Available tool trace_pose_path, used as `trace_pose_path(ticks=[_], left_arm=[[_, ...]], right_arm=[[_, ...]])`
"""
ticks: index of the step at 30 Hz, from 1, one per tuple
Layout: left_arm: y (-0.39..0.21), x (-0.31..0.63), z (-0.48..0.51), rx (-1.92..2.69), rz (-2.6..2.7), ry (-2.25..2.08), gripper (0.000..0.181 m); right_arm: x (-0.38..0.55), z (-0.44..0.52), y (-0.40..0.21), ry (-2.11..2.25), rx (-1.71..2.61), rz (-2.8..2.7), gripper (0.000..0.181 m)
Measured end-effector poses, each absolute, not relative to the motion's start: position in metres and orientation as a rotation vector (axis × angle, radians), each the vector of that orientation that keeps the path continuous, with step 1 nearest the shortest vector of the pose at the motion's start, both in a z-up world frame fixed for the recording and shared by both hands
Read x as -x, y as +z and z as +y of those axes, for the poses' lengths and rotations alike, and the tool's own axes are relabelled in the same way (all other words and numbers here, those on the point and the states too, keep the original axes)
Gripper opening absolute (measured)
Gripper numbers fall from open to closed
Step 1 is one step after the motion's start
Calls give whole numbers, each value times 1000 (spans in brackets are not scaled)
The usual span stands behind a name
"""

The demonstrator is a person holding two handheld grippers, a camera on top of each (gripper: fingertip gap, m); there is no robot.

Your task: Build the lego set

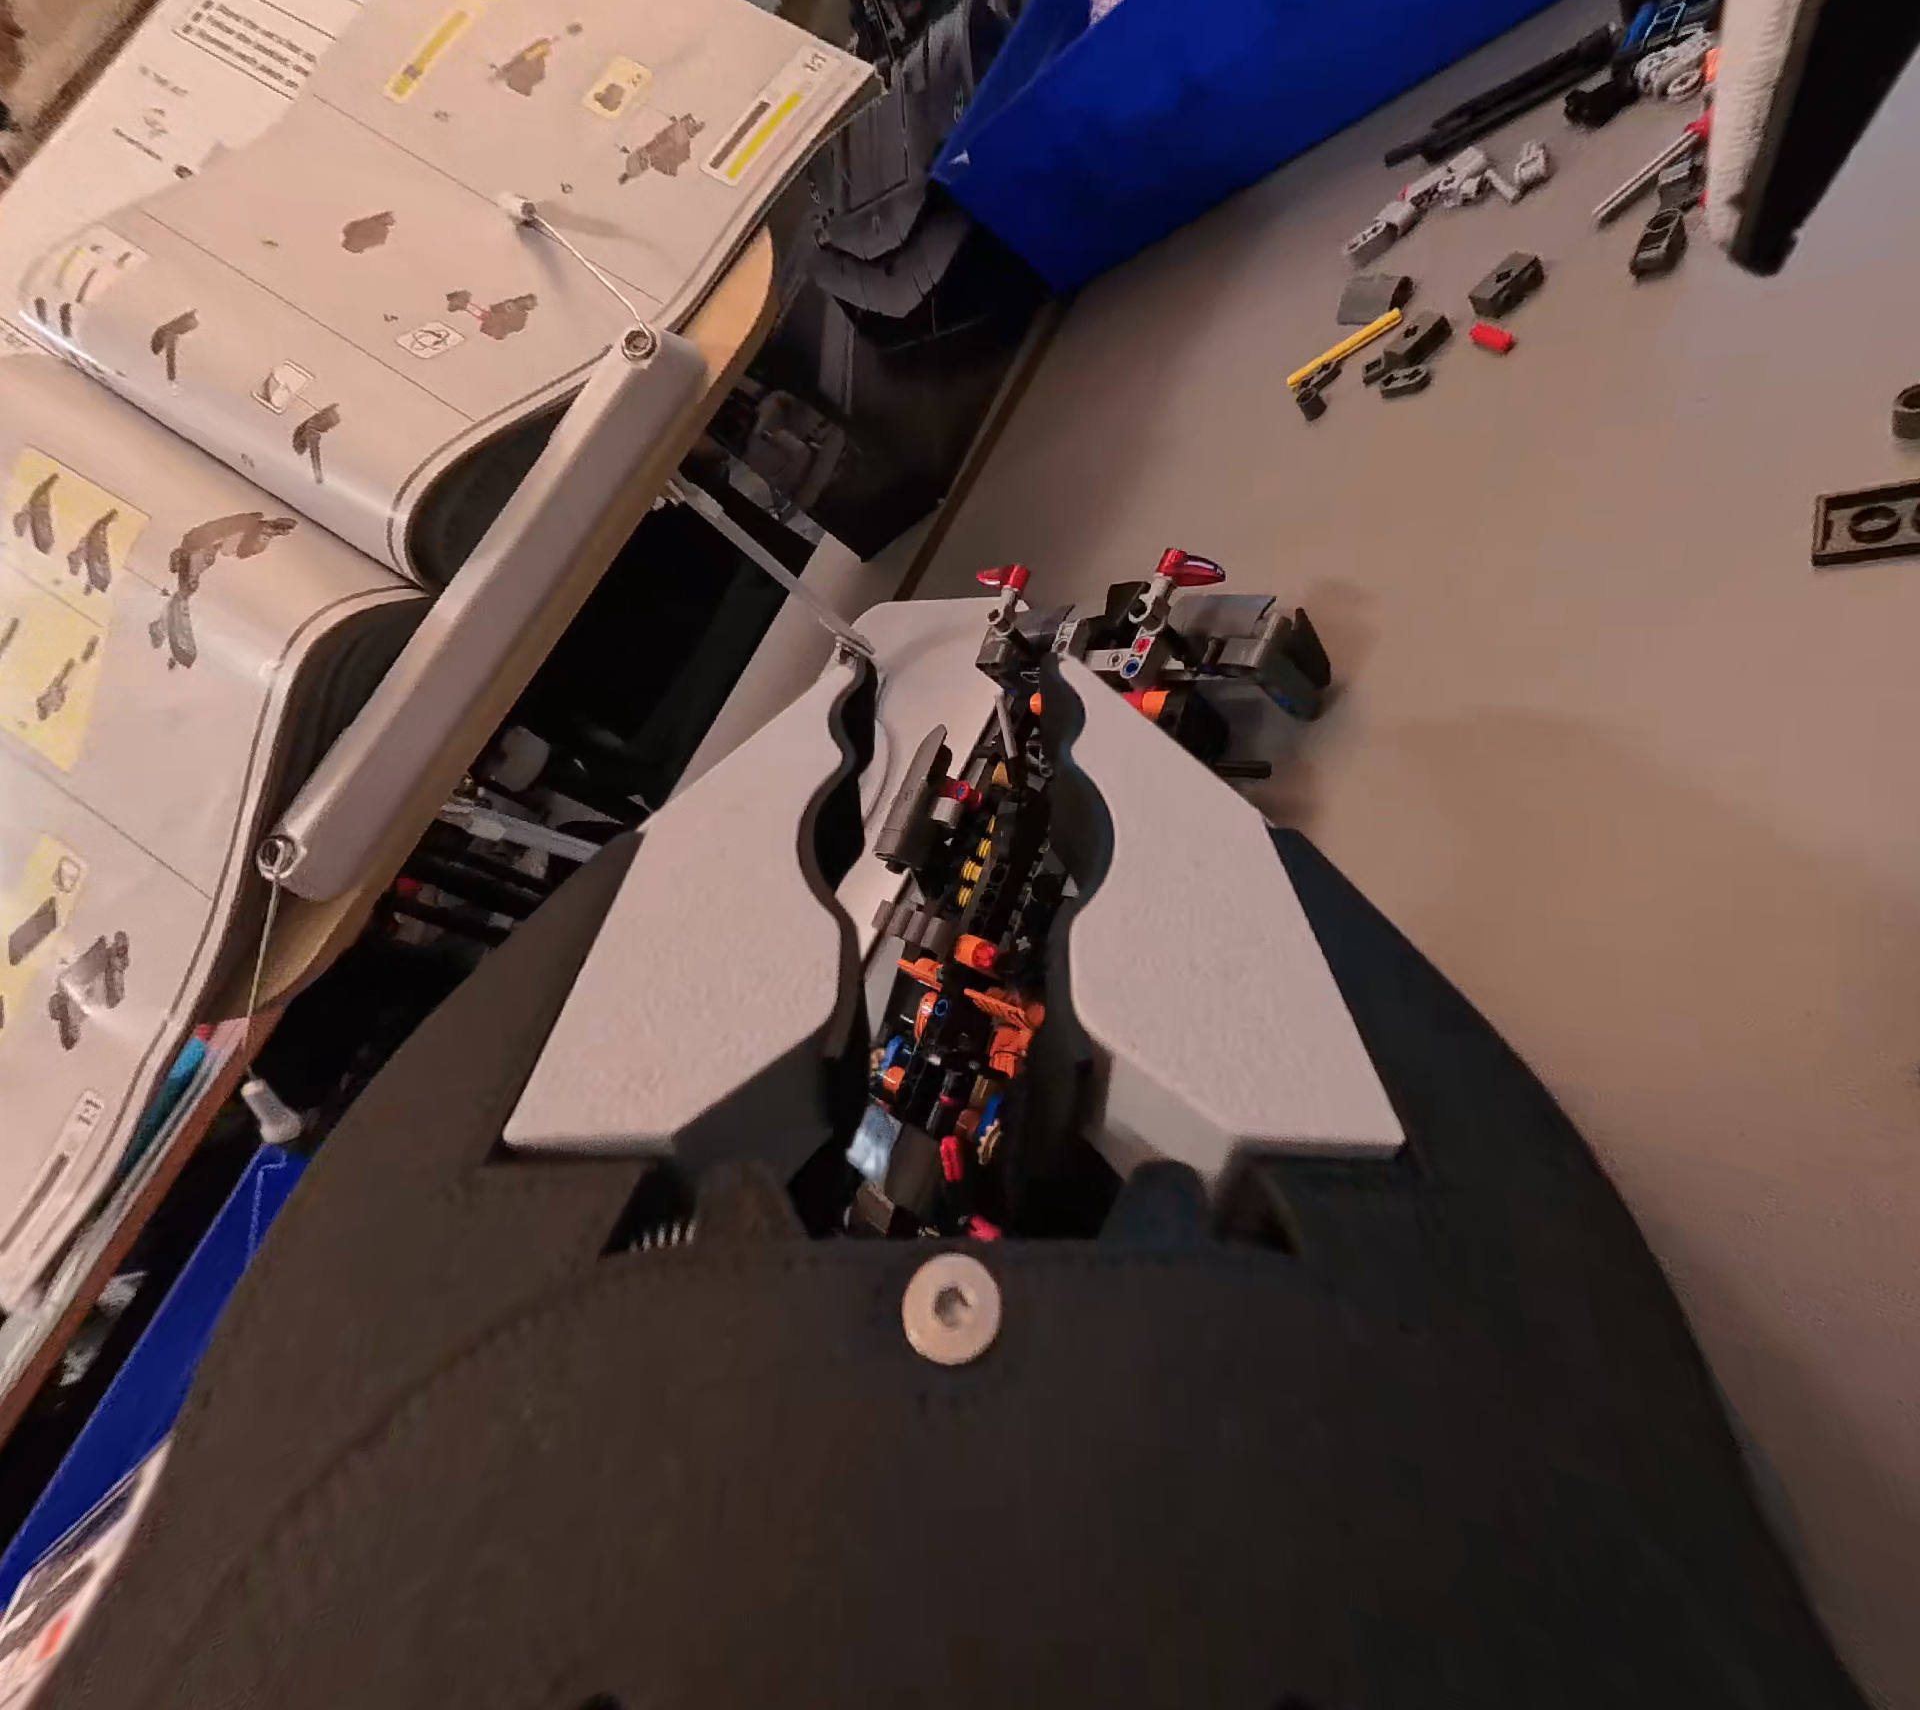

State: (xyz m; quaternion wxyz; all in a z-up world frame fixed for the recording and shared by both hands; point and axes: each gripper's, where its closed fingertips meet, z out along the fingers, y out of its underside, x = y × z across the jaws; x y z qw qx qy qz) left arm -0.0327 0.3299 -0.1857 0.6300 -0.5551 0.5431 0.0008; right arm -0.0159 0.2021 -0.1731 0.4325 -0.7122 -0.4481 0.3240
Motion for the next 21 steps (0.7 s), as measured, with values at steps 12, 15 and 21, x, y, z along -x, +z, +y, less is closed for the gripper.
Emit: trace_pose_path(ticks=[12, 15, 21], left_arm=[[-183, 37, 335, 1311, 1217, -14, 28], [-178, 48, 343, 1346, 1166, -16, 28], [-179, 47, 339, 1376, 1199, -95, 26]], right_arm=[[-11, 216, -173, 651, 1833, -1079, 40], [-47, 225, -184, 464, 1918, -1051, 31], [-113, 217, -221, 271, 2103, -1022, 21]])
